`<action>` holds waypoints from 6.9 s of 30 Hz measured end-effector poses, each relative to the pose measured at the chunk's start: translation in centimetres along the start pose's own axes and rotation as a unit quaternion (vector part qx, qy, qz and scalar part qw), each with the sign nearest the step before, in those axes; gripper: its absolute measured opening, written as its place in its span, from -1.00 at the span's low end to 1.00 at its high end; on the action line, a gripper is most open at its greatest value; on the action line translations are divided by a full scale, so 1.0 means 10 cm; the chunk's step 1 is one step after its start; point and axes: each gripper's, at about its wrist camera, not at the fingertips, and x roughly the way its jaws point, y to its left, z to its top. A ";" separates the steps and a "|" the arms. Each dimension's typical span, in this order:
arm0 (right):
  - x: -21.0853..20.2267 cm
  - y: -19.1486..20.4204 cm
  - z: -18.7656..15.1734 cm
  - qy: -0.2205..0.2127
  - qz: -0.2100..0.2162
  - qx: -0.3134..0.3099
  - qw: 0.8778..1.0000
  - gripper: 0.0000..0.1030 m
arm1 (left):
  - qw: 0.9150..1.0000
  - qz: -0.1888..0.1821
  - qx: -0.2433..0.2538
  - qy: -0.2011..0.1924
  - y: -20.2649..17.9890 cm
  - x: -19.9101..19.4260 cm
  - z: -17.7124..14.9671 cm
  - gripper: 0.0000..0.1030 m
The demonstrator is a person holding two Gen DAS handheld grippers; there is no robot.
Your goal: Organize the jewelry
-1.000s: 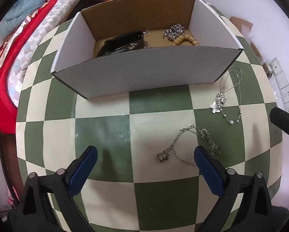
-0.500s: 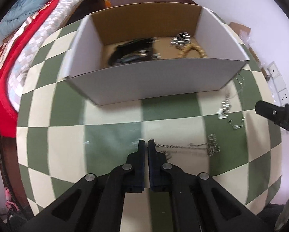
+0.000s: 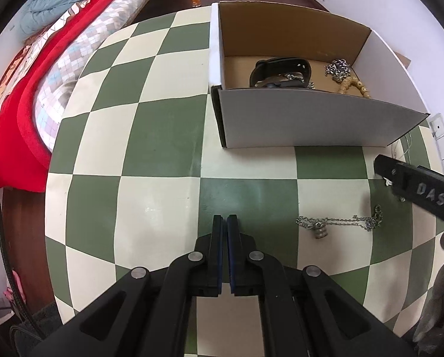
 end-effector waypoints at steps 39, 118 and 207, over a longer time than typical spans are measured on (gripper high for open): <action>-0.35 -0.91 -1.00 0.037 0.113 0.107 0.987 -0.90 | 0.988 -0.136 0.072 0.027 -0.31 -0.18 0.13 0.47; -1.52 0.35 0.99 -0.080 0.135 -0.018 0.987 -0.89 | 0.989 -0.131 0.056 -0.036 0.16 -0.89 1.90 -0.83; -4.06 -0.15 -0.69 -0.204 -0.017 -0.051 0.977 1.00 | 0.983 -0.008 -0.050 -0.175 0.50 -3.34 -0.06 1.00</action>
